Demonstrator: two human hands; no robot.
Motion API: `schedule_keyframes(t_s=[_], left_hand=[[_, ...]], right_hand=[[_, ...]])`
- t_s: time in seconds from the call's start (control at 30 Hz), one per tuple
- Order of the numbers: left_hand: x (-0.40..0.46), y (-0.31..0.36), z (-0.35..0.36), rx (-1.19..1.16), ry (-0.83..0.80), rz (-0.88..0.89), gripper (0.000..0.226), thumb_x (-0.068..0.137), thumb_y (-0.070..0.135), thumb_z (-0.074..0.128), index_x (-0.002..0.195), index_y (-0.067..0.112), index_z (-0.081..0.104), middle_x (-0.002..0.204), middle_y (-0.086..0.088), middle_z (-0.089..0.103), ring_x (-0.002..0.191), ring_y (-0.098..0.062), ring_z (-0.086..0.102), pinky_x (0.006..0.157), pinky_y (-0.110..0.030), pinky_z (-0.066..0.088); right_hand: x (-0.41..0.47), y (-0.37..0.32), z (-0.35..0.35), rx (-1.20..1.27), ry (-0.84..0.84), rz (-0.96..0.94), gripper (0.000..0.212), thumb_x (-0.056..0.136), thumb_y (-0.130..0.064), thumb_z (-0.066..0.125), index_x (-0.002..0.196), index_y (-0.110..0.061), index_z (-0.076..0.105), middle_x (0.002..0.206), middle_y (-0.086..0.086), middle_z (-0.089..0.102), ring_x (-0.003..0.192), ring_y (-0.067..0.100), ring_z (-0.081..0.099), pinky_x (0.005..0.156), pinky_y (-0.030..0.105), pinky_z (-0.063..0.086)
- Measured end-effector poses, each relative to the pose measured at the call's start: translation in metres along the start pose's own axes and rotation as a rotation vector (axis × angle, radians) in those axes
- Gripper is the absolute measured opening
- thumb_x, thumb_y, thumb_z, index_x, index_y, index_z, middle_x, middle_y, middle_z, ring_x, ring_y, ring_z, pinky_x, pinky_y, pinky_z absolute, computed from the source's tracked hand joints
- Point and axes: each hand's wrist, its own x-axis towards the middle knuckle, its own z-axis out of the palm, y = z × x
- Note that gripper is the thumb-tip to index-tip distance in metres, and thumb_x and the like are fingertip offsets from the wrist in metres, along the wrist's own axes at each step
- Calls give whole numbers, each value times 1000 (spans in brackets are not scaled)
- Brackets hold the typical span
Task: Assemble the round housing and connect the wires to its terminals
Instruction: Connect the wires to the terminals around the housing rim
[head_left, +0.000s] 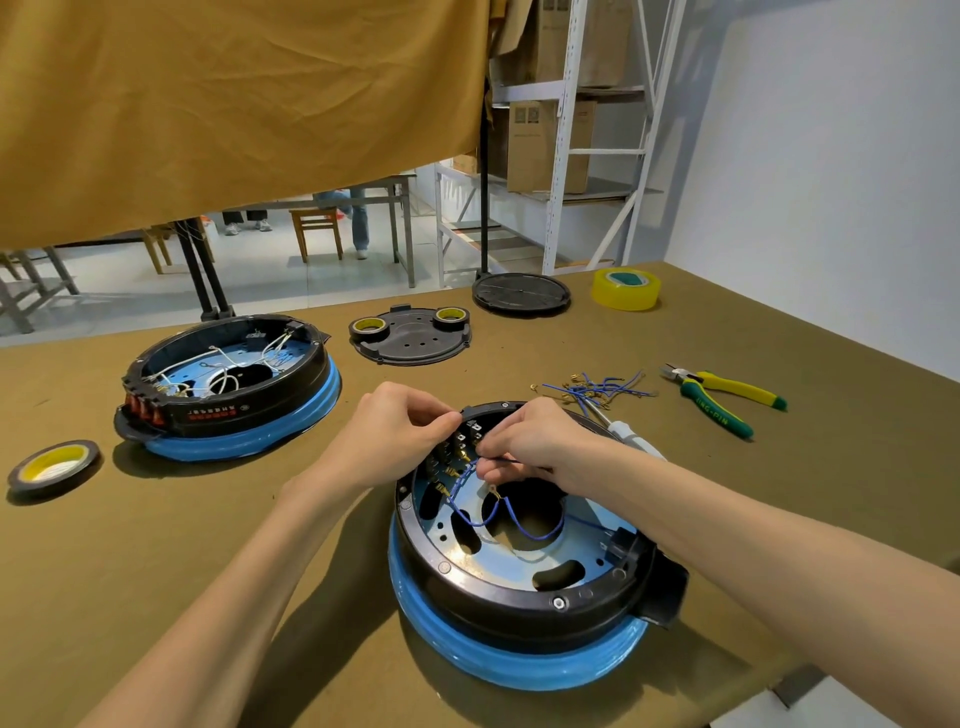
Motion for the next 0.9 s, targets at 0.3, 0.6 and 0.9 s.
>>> schedule_keyframes(t_s=[0.3,0.6,0.9], left_hand=[[-1,2,-1,19,-1,14,22,99,33,65,112,21,79,98,9,77,92,0,68,77,-16,53],[-2,2,6,42,58,10,21,99,34,65,109,24,80,92,13,76,84,3,67,66,-9,49],[-1,3,6,96,58,29,20,99,33,64,107,24,80,89,14,75,81,3,67,62,-8,46]], right_hand=[[2,3,1,-84,7,-72,5,93,6,67,88,5,67,61,16,71,53,21,69,53,26,60],[0,12,6,-599,156,-410,21,89,-3,62,73,0,75,52,2,69,44,14,66,47,21,53],[2,11,2,-579,131,-428,18,95,-7,67,80,-2,74,58,7,72,47,14,67,50,21,54]])
